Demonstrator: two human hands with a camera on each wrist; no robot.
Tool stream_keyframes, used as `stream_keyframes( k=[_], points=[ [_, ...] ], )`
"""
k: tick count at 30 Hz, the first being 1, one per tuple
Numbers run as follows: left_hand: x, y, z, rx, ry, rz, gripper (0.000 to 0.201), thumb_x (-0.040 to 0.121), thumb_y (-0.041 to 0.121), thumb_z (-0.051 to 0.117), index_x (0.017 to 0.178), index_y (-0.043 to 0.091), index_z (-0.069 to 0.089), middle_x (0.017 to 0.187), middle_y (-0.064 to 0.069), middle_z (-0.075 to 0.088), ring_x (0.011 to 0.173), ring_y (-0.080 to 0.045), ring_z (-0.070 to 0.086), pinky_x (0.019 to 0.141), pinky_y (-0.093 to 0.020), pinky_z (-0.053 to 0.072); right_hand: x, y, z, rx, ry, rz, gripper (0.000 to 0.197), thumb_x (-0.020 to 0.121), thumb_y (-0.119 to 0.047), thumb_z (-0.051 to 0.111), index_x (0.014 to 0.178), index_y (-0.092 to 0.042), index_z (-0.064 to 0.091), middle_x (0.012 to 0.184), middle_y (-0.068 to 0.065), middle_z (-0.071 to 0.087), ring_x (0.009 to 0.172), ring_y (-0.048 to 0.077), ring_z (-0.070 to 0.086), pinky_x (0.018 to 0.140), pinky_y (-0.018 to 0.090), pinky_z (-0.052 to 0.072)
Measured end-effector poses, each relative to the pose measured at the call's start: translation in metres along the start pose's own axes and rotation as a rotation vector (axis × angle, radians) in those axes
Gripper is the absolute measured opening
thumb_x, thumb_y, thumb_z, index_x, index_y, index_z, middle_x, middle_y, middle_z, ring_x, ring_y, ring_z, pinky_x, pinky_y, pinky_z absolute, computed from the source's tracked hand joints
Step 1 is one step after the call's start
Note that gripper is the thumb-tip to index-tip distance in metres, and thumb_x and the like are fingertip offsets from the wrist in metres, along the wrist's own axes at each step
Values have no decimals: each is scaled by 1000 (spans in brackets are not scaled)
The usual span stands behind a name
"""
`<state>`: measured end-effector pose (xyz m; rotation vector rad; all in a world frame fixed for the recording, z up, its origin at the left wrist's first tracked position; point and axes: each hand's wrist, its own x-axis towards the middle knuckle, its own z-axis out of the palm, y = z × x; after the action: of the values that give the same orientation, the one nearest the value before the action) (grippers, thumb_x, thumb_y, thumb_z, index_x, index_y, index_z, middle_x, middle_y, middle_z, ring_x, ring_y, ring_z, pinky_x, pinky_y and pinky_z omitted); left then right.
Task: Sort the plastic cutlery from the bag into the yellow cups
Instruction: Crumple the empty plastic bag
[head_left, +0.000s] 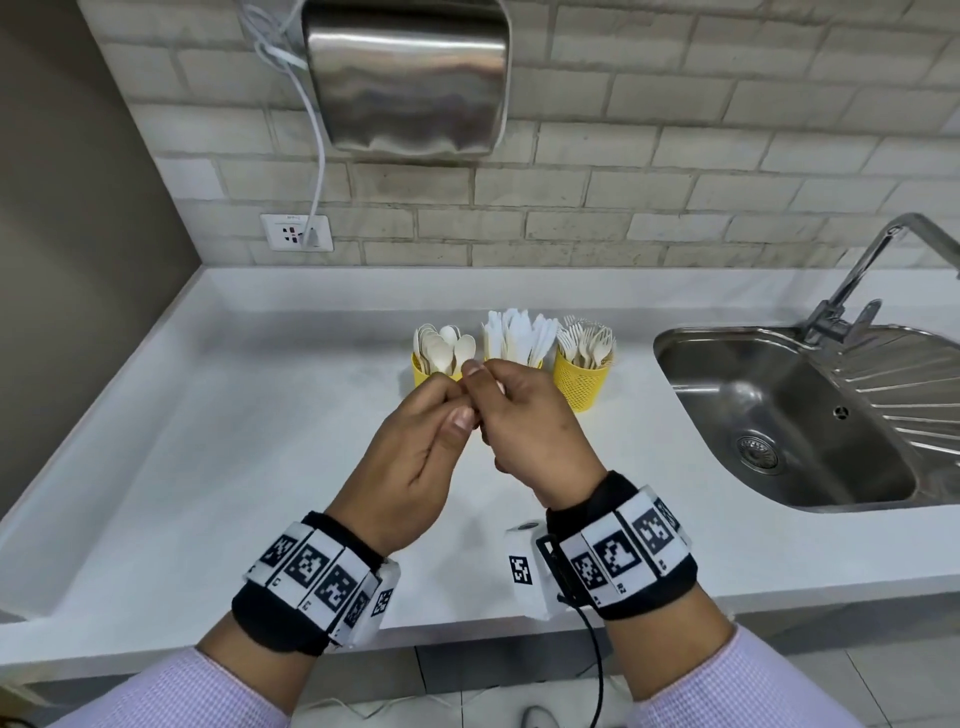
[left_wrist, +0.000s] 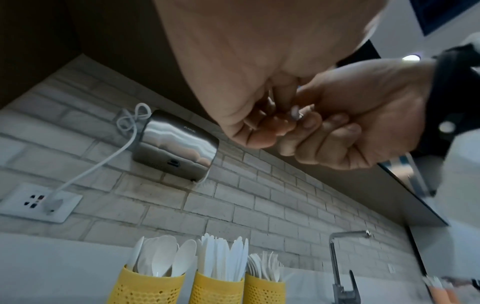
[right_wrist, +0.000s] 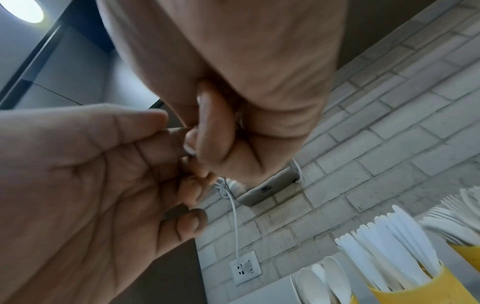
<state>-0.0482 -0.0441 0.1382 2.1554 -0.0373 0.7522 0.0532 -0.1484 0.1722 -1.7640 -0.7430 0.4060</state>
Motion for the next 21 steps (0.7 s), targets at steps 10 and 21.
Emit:
stream_keyframes(
  k=[10,21],
  points=[
    [11,4,-7,134,95,8,16,91,6,63,76,8,69,94,-1,48,87,-14,52,76,-19,44,-1,-5,14,-95,151,-95,30,102,-17,43,78,-1,53,63,1,49,63,19,45,59,36,39],
    [15,6,-16,212,-97,-59,19,94,20,60,84,13,75,95,4,47,86,-6,51,73,-7,38,2,13,21,50,137,55,33,89,-30,38,73,-1,43,60,3,39,59,22,39,57,34,33]
  ],
)
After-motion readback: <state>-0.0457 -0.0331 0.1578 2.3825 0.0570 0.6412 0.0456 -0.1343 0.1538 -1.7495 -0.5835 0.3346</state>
